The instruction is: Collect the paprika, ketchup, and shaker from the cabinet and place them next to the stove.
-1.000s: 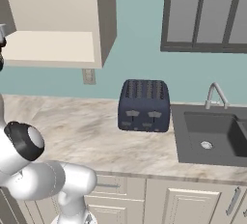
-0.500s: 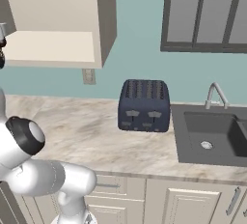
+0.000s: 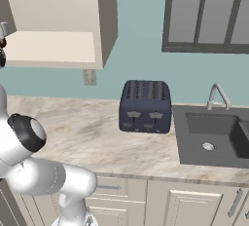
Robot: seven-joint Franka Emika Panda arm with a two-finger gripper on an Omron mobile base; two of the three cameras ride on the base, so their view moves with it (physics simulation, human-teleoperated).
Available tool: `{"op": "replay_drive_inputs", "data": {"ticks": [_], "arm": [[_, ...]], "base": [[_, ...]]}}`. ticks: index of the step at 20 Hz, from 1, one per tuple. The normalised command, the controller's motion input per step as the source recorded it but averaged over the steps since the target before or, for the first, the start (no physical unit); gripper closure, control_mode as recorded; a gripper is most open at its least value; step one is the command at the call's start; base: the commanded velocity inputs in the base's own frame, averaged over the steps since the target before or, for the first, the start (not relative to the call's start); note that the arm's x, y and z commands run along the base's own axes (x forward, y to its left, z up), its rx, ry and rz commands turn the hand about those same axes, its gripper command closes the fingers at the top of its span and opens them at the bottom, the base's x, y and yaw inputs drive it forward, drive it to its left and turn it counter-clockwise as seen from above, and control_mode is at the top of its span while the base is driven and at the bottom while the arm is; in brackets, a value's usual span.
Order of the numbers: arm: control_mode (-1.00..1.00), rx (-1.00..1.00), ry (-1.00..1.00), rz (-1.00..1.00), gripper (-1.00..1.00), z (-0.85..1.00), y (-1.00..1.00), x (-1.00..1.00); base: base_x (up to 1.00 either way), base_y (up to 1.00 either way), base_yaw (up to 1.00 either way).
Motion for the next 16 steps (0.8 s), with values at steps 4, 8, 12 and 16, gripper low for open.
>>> {"op": "replay_drive_inputs", "data": {"ticks": [4,8,12,16], "arm": [[-1.0,0.0,0.0,0.0,-1.0,-0.01,0.05,0.09],[-1.0,0.0,0.0,0.0,-1.0,-0.01,0.05,0.09],[-1.0,0.0,0.01,0.0,-1.0,-0.05,0.08,0.1],[-1.0,0.0,0.02,0.0,-1.0,-0.07,0.1,0.08]], "base": [[0.0,0.0,0.0],[0.0,0.0,0.0],[0.0,0.0,0.0],[0.0,0.0,0.0]]}}
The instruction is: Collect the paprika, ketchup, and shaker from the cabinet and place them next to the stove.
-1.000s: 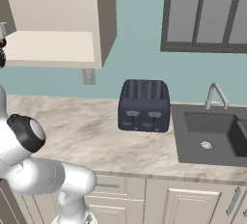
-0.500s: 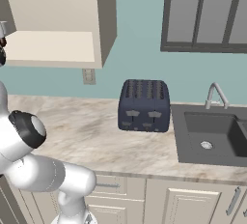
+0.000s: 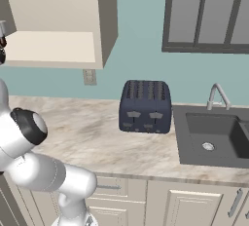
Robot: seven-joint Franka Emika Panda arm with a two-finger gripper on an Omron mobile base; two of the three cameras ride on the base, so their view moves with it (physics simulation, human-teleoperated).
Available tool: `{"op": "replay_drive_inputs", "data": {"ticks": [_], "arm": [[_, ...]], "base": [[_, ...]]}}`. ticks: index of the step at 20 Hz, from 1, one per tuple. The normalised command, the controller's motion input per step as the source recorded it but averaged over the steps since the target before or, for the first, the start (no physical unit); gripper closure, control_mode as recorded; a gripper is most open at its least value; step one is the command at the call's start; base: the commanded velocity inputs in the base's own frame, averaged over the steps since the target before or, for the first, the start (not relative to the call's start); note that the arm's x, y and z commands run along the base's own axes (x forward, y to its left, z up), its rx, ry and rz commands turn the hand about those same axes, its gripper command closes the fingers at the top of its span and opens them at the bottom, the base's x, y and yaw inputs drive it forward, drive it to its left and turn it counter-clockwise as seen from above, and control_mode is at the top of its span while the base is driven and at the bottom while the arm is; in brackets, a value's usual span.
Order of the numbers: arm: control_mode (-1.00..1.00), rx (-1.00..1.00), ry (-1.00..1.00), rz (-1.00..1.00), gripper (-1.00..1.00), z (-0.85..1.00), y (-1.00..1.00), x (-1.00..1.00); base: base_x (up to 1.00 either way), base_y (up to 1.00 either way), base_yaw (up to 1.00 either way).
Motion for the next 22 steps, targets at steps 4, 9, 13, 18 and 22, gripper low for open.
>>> {"op": "replay_drive_inputs", "data": {"ticks": [4,9,13,18,22], "arm": [[-1.0,0.0,0.03,0.0,-1.0,-0.08,0.11,0.07],[-1.0,0.0,0.03,0.0,-1.0,-0.1,0.13,0.07],[-1.0,0.0,0.04,0.0,1.0,-0.11,0.14,0.05],[-1.0,0.0,0.02,0.0,1.0,-0.06,0.08,0.02],[-1.0,0.0,0.0,0.0,1.0,0.0,0.05,0.0]], "base": [[0.0,0.0,0.0],[0.0,0.0,0.0],[0.0,0.0,0.0],[0.0,0.0,0.0],[0.0,0.0,0.0]]}}
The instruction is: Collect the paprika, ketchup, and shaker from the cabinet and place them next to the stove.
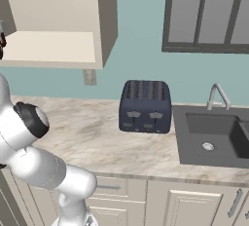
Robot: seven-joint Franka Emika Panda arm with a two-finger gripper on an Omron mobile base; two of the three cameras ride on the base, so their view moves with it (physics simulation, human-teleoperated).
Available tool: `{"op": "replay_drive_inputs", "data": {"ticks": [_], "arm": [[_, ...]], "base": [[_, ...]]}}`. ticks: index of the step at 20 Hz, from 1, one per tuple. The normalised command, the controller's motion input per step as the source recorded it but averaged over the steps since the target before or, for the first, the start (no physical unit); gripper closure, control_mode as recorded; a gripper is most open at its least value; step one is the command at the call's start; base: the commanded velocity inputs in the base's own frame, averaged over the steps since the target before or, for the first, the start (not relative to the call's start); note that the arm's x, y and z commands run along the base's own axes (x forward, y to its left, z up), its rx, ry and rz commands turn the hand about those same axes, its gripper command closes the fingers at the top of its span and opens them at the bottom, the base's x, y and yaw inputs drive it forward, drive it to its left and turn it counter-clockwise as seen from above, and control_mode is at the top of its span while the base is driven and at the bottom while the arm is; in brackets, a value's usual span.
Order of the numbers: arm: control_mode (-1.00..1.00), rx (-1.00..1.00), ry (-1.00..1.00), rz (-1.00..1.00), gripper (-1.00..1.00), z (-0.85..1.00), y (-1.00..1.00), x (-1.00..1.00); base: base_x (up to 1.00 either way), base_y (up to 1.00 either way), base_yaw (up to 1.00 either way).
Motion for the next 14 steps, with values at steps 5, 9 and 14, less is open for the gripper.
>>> {"op": "replay_drive_inputs", "data": {"ticks": [5,9,14], "arm": [[-1.0,0.0,0.0,0.0,1.0,0.0,0.03,0.0],[-1.0,0.0,0.02,0.0,1.0,0.0,0.09,0.0],[-1.0,0.0,0.0,0.0,1.0,0.0,0.0,0.0]], "base": [[0.0,0.0,0.0],[0.0,0.0,0.0],[0.0,0.0,0.0]]}}
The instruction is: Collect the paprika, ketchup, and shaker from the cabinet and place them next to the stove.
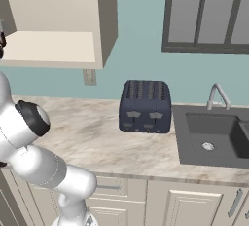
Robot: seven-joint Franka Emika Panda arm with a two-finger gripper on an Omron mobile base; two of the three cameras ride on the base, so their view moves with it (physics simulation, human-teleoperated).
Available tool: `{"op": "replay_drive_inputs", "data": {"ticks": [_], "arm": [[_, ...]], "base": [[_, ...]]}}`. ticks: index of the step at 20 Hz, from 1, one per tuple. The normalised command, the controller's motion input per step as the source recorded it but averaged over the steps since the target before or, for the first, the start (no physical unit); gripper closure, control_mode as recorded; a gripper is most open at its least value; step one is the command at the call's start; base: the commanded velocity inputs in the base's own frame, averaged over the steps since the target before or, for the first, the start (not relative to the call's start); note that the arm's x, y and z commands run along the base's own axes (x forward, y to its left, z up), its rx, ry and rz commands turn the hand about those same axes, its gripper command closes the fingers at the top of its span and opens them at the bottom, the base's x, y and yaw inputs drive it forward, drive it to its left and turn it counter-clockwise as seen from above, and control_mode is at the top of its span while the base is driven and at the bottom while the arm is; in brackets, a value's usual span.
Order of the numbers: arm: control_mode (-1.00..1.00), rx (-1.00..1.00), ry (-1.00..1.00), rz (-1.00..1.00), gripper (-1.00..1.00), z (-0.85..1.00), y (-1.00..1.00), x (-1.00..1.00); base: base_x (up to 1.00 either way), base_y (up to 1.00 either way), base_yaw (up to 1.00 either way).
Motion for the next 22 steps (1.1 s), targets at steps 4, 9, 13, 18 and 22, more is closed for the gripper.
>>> {"op": "replay_drive_inputs", "data": {"ticks": [4,9,13,18,22], "arm": [[-1.0,0.0,0.0,0.0,1.0,0.0,0.0,0.0],[-1.0,0.0,0.0,0.0,1.0,-0.04,0.0,0.0],[-1.0,0.0,0.0,0.0,1.0,-0.08,0.0,-0.03],[-1.0,0.0,-0.01,-0.04,1.0,-0.02,-0.13,-0.34],[-1.0,0.02,0.0,0.0,1.0,0.0,-0.36,-0.31]], "base": [[0.0,0.0,0.0],[0.0,0.0,0.0],[0.0,0.0,0.0],[0.0,0.0,0.0],[0.0,0.0,0.0]]}}
